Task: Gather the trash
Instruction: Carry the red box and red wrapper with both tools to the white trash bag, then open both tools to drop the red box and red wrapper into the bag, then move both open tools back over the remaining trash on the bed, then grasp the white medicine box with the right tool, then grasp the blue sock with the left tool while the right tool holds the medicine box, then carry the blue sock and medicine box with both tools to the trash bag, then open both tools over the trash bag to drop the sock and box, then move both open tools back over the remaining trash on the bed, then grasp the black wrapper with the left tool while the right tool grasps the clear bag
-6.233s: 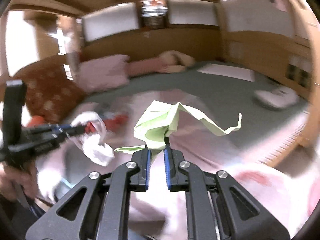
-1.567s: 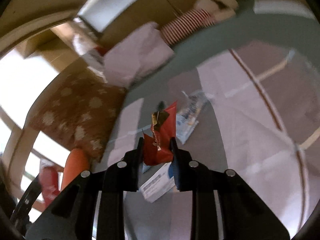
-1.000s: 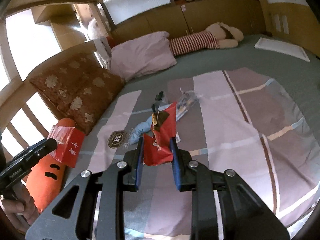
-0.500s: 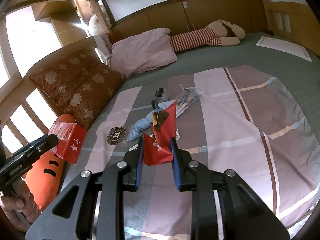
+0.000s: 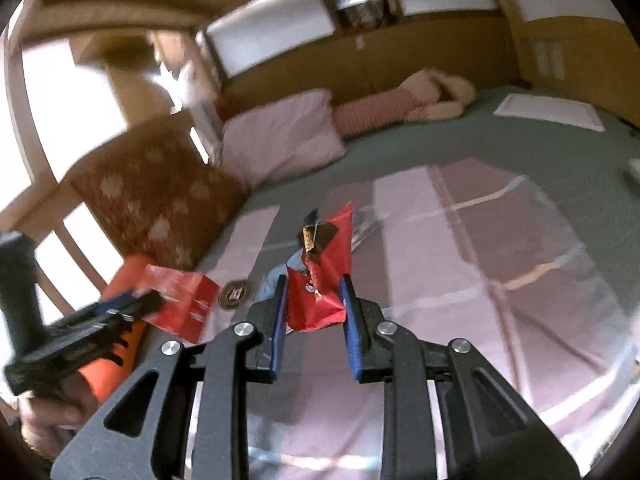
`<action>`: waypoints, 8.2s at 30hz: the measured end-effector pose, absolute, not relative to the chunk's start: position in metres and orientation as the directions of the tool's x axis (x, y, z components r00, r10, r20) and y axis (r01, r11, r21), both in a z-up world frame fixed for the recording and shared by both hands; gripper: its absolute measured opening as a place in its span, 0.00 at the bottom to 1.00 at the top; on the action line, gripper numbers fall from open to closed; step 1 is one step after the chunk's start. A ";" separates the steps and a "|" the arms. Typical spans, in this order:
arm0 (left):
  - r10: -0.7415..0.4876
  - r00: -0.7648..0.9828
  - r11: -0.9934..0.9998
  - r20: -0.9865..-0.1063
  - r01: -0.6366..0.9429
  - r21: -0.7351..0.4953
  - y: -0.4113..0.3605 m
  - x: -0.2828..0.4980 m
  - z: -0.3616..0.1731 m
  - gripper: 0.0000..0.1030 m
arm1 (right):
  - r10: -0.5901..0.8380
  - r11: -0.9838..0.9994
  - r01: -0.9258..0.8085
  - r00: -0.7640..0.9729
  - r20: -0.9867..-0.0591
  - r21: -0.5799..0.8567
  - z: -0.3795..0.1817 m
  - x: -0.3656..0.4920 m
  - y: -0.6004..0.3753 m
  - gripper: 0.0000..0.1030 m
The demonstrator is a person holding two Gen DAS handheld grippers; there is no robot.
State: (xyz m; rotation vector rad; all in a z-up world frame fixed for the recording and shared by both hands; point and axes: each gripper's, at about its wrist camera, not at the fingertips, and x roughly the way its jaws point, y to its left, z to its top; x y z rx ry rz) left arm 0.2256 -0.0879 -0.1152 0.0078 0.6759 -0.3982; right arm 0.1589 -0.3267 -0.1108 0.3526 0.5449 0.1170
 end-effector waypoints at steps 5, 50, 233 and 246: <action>-0.540 0.585 0.804 -0.605 0.571 -0.165 -0.169 0.197 -0.111 0.52 | 0.045 0.951 0.110 0.876 -0.480 0.289 -0.091 0.061 -0.390 0.25; -0.184 0.805 0.983 -0.564 0.139 -0.122 0.018 0.240 -0.095 0.97 | 0.055 0.954 0.110 0.848 -0.527 0.277 -0.133 0.182 -0.270 0.89; -0.238 0.619 0.965 -0.748 0.236 -0.112 -0.105 0.530 -0.234 0.93 | 0.385 0.708 0.279 0.619 -0.685 0.649 -0.308 0.491 -0.314 0.03; -0.251 0.498 0.952 -0.830 0.282 -0.119 -0.156 0.570 -0.266 0.22 | 0.246 0.811 0.219 0.713 -0.657 0.542 -0.230 0.442 -0.337 0.02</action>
